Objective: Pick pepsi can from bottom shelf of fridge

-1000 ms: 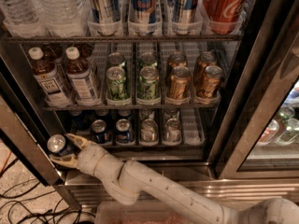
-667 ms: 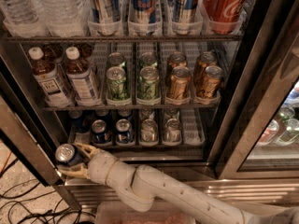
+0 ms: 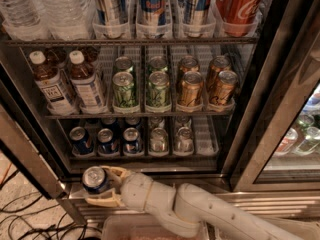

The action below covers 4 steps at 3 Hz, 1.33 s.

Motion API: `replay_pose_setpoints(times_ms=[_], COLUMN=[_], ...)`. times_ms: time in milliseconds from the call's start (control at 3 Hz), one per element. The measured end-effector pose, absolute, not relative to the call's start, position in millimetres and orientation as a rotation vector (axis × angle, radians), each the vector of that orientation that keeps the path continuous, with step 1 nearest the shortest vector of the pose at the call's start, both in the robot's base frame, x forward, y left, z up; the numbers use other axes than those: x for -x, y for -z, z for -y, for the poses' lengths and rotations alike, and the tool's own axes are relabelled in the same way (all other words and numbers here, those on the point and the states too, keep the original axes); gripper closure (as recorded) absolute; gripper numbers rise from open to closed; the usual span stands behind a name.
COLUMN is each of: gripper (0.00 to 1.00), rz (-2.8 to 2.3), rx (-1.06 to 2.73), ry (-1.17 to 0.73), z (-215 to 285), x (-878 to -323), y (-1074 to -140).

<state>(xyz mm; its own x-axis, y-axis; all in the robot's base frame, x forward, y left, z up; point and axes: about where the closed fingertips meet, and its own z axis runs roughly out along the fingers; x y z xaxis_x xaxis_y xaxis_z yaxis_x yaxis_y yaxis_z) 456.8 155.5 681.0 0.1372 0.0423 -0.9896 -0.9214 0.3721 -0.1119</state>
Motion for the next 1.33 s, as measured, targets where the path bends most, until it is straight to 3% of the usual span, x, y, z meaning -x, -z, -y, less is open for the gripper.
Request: replay_pose_setpoints(times_ms=[667,1333], gripper=[1.0,1.0], rz=[-1.385,-1.483], rx=[0.948,1.012], ry=[-0.978,-0.954], z=[-111.3,-96.8], x=[-396.8,-395.6], y=[-742.2,-830.8])
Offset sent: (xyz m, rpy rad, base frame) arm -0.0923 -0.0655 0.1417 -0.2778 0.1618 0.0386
